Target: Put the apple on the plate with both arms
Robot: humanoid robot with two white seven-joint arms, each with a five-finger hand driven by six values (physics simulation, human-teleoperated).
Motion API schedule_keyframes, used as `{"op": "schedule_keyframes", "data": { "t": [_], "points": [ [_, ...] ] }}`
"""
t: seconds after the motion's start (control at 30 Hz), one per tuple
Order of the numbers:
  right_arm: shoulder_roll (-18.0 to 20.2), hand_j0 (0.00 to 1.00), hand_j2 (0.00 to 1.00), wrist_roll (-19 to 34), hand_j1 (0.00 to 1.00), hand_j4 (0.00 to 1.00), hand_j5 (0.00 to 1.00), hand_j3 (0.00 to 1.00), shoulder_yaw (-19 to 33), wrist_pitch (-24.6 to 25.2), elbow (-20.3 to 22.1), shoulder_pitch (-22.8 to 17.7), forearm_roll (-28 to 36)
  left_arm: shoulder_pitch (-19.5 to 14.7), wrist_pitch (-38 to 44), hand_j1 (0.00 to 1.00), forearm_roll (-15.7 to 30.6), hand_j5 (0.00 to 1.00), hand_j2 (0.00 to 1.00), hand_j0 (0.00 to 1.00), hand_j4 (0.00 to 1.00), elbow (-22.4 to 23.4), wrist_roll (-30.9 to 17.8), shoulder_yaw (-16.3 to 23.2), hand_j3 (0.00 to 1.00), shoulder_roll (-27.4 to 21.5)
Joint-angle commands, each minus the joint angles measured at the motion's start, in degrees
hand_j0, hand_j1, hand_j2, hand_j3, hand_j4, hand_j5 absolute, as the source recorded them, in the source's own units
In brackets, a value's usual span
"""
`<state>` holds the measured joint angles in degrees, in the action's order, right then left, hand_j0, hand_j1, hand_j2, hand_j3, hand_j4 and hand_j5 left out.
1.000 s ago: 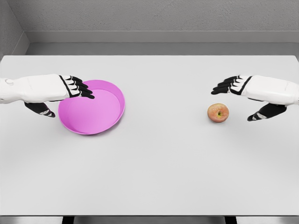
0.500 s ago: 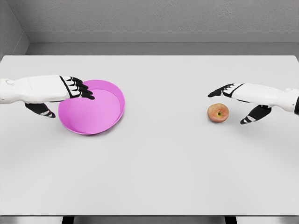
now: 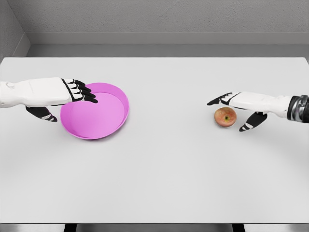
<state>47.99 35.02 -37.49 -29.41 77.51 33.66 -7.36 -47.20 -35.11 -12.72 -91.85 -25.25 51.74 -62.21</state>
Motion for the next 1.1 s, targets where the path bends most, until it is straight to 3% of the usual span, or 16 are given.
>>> {"op": "schedule_keyframes", "data": {
  "t": [0.0, 0.93, 0.97, 1.03, 1.07],
  "points": [
    [-0.4, 1.00, 1.00, 0.0, 1.00, 1.00, 1.00, 1.00, -0.3, 0.1, -0.7, 0.0, 0.1, 0.0, 0.1, 1.00, 0.3, 1.00, 1.00, 1.00, 1.00, 0.0, 0.0, -0.1, 1.00, 0.0],
    [-4.4, 1.00, 1.00, 0.0, 1.00, 1.00, 1.00, 1.00, -1.4, 0.0, -6.8, 2.0, -2.8, 0.0, 0.1, 1.00, 0.3, 1.00, 1.00, 1.00, 1.00, 0.0, 0.0, -0.1, 1.00, -0.1],
    [-4.5, 0.99, 0.99, 0.0, 0.99, 0.99, 0.99, 0.99, -1.5, 0.0, -6.8, 2.0, -2.8, 0.0, 0.1, 1.00, 0.3, 1.00, 1.00, 1.00, 1.00, 0.1, 0.0, -0.1, 1.00, -0.1],
    [-4.8, 0.84, 0.84, 0.0, 0.84, 0.84, 0.84, 0.84, -1.4, -0.1, -7.1, 2.1, -2.8, 0.0, 0.1, 1.00, 0.2, 1.00, 1.00, 1.00, 1.00, 0.1, 0.0, -0.1, 1.00, -0.1],
    [-4.8, 0.81, 0.81, 0.0, 0.81, 0.81, 0.81, 0.81, -1.5, -0.1, -7.1, 2.1, -2.8, 0.0, 0.1, 1.00, 0.3, 1.00, 1.00, 1.00, 1.00, 0.0, 0.0, -0.1, 1.00, -0.1]
  ]
}}
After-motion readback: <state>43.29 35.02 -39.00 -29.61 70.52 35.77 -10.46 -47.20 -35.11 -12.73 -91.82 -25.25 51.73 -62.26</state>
